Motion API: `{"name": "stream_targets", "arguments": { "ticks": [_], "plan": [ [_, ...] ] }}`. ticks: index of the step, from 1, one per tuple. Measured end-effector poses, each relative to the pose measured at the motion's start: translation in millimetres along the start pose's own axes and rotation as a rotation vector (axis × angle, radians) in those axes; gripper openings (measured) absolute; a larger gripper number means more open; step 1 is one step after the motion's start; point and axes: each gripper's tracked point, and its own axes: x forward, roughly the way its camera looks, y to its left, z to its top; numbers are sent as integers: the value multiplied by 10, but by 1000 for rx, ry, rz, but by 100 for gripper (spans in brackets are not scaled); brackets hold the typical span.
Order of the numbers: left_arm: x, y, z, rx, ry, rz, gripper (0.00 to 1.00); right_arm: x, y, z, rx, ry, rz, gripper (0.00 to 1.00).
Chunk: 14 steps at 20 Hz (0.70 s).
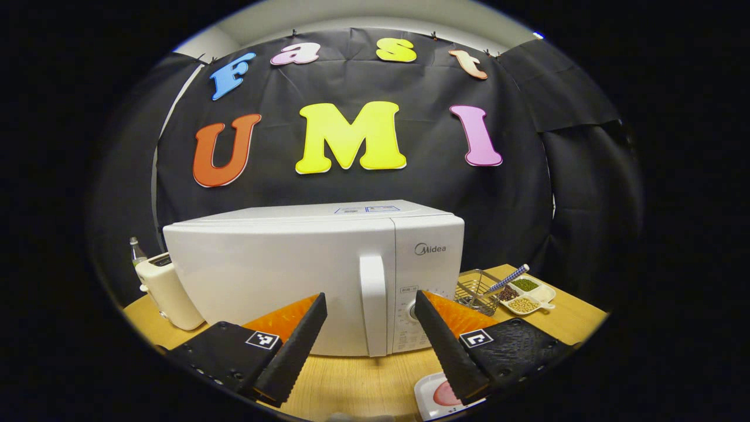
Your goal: Open the microwave oven with the left hand, put the food in, and close the microwave oven.
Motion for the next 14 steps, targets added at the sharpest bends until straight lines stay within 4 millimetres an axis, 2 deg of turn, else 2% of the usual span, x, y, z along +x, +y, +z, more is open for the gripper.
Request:
{"name": "stream_targets", "arguments": {
  "ticks": [3, 4, 5, 6, 7, 8, 10, 11, 12, 14],
  "plan": [
    [142, 14, -30, 22, 0, 4, 94, 5, 26, -40, -12, 13, -8, 96],
    [168, 44, -25, 35, -4, 13, 89, -5, 45, -57, -17, 20, -6, 96],
    [206, 73, -34, 42, -4, 18, 73, 0, 65, -66, -22, 25, -5, 100],
    [208, 110, -63, 34, 6, 33, 78, -7, 72, -61, -29, 26, -5, 100],
    [202, 113, -57, 29, 0, 37, 75, -5, 63, -64, -33, 26, -10, 100],
    [208, 115, -58, 36, 8, 41, 62, -9, 64, -45, -33, 21, -10, 100],
    [213, 20, -106, 5, 31, -18, 52, -12, 84, -53, -36, 24, -8, 96],
    [238, 9, -180, -14, 55, -26, 27, -15, 101, -45, -34, 22, -6, 96],
    [239, 14, -180, -27, 61, -22, 30, -14, 108, -40, -32, 21, -4, 100],
    [186, 31, -176, -58, 80, -7, 21, -17, 136, -41, -34, 24, 4, 96]
  ]
}}
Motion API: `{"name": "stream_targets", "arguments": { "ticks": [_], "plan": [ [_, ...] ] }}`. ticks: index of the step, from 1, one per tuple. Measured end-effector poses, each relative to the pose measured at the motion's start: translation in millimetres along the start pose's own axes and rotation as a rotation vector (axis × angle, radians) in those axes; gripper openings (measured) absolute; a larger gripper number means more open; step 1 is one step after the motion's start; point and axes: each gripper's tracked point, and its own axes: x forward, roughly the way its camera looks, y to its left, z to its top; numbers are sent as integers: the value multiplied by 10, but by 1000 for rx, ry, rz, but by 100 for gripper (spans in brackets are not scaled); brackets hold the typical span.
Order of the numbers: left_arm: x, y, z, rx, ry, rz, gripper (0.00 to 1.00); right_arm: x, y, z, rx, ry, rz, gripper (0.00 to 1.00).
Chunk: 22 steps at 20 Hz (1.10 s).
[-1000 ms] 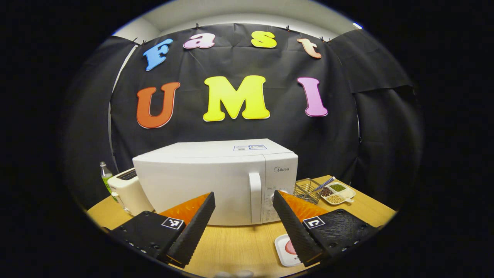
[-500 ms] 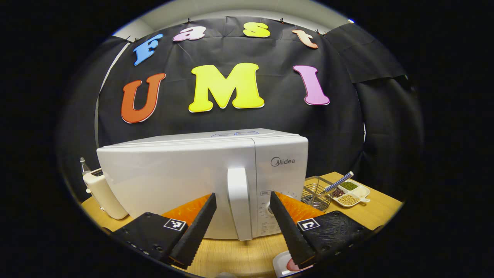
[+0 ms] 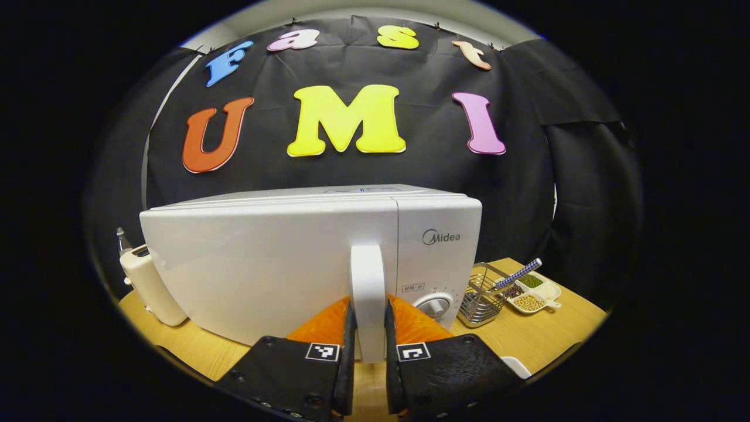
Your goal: Open the microwave oven with the left hand, put the food in, and close the microwave oven.
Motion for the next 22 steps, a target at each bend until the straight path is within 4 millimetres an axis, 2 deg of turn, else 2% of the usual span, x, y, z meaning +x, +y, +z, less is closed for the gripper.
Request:
{"name": "stream_targets", "arguments": {
  "ticks": [1, 2, 3, 4, 9, 10, 12, 13, 14, 15, 18, 22],
  "plan": [
    [22, 1, 22, -9, -5, 7, 17, -5, 6, 17, -1, -3, 3, 100],
    [-5, 3, 9, -7, 8, 13, 4, -6, 14, 29, -3, -6, 4, 100],
    [12, -7, 16, -25, 4, 20, 0, -11, 24, 23, -5, -5, 7, 96],
    [4, -13, 15, -44, 17, 16, 5, -14, 48, 20, -10, -3, 14, 100],
    [-50, -9, -2, -54, 26, -11, 5, -68, 34, 56, -34, -14, 21, 100],
    [-129, -19, -45, -64, 28, -12, 5, -78, 29, 66, -41, -18, 23, 96],
    [-327, 25, -45, -14, 0, -12, 5, -91, 42, 63, -59, -24, 30, 100],
    [-430, 35, -73, -8, -4, -20, 5, -97, 86, 57, -66, -27, 43, 96],
    [-517, 44, -98, -13, -5, -33, 5, -96, 126, 51, -71, -29, 57, 100],
    [-600, 53, -125, -12, -2, -44, 5, -77, 180, 44, -69, -34, 75, 96],
    [-796, 127, -154, 35, 1, -60, 5, -48, 352, 12, -36, -36, 130, 97],
    [-1006, 202, -194, 50, 14, -57, 5, -40, 429, 44, -22, -55, 170, 100]
  ]
}}
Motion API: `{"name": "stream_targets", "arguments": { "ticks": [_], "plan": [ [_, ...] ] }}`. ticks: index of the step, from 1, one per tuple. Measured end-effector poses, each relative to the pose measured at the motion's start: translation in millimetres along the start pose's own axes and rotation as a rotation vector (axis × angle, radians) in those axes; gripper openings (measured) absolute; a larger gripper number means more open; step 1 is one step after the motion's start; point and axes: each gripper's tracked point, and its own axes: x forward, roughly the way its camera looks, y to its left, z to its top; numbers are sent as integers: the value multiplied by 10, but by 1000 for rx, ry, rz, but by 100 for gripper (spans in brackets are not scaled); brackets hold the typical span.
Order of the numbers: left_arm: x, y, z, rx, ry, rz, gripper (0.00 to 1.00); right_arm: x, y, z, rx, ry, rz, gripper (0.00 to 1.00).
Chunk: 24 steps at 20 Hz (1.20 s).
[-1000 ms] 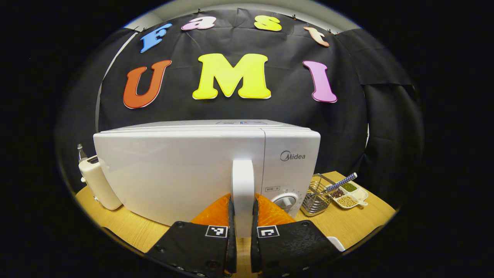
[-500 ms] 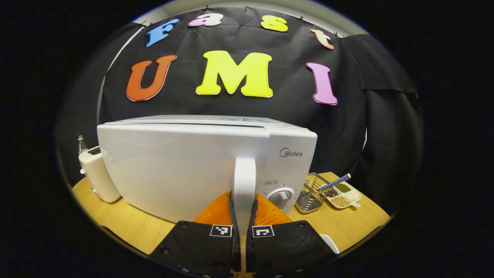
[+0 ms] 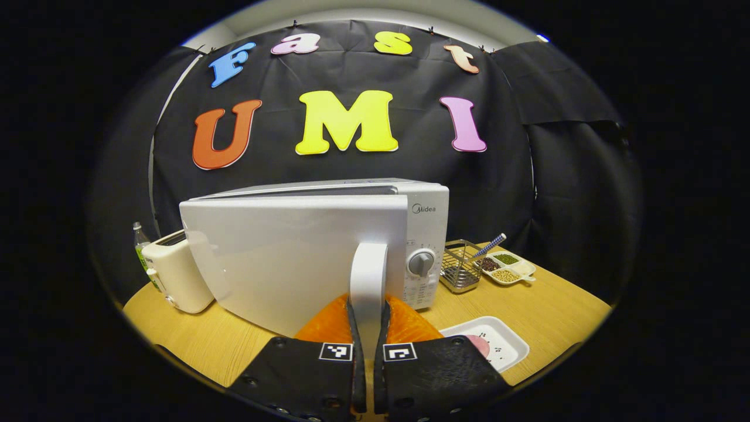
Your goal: Open the microwave oven with the left hand, put the food in, and close the microwave oven.
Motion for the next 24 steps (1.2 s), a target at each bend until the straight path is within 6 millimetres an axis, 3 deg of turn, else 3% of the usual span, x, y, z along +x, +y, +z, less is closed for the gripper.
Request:
{"name": "stream_targets", "arguments": {
  "ticks": [2, 4, 5, 6, 7, 12, 14, 15, 16, 18, 24],
  "plan": [
    [-23, 116, -6, 48, 6, 52, 21, 3, -4, -1, -4, -6, 7, 96],
    [-42, 191, 40, 65, -2, 76, 46, 13, -1, -15, -2, -7, 16, 100],
    [-49, 226, 47, 72, -4, 86, 75, 19, -4, -25, 0, -7, 19, 100],
    [-74, 287, 75, 79, -10, 103, 82, 22, -3, -24, 2, -8, 21, 100],
    [-92, 332, 89, 76, -17, 110, 95, 29, 2, -25, 5, -10, 25, 100],
    [-317, 407, 40, 67, -1, 103, 96, 70, 118, -23, 21, -16, 62, 96],
    [-444, 465, 7, 66, 6, 106, 96, 92, 187, -53, 28, -12, 81, 100],
    [-507, 499, -5, 67, 8, 109, 96, 89, 219, -71, 32, -10, 90, 96],
    [-582, 540, -23, 70, 12, 114, 96, 86, 256, -75, 38, -9, 99, 100],
    [-723, 627, -62, 68, 19, 124, 96, 98, 349, -117, 46, -3, 118, 96],
    [-1159, 1012, -194, 69, 45, 191, 96, 147, 659, -286, 79, 34, 178, 100]
  ]
}}
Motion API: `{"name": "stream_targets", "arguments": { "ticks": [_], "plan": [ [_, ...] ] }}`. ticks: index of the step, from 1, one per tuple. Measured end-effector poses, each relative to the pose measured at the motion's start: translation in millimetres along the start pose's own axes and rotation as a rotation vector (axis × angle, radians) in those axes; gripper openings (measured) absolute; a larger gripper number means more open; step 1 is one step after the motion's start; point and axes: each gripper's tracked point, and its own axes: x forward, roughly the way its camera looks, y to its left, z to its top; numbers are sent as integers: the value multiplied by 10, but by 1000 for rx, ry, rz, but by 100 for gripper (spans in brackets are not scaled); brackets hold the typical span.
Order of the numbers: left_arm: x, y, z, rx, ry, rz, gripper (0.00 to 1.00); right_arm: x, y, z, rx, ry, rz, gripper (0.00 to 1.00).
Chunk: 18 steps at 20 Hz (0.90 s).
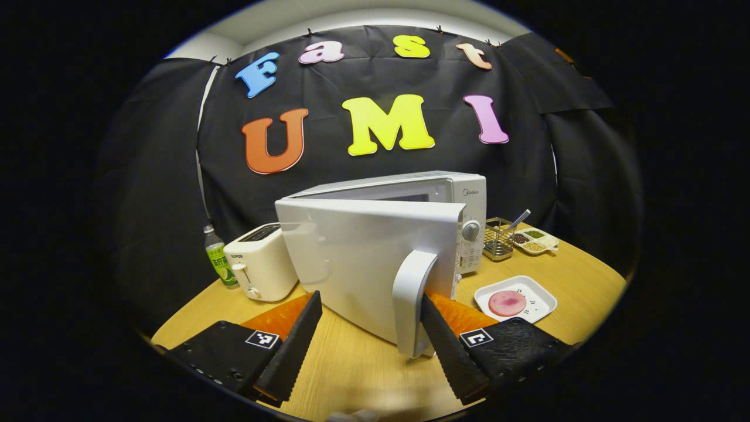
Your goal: Open the microwave oven with the left hand, put the food in, and close the microwave oven.
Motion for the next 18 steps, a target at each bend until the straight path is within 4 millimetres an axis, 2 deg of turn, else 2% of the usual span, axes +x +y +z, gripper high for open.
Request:
{"name": "stream_targets", "arguments": {
  "ticks": [5, 11, 18],
  "plan": [
    [-225, 439, -150, 23, 26, 50, 96, 64, 259, -71, 10, 15, 40, 100],
    [-423, 968, -290, 17, 48, 65, 96, 194, 691, -153, 25, 42, 85, 100],
    [-499, 1365, -384, -27, 58, 11, 96, 408, 1235, -175, 35, 62, 120, 100]
  ]
}}
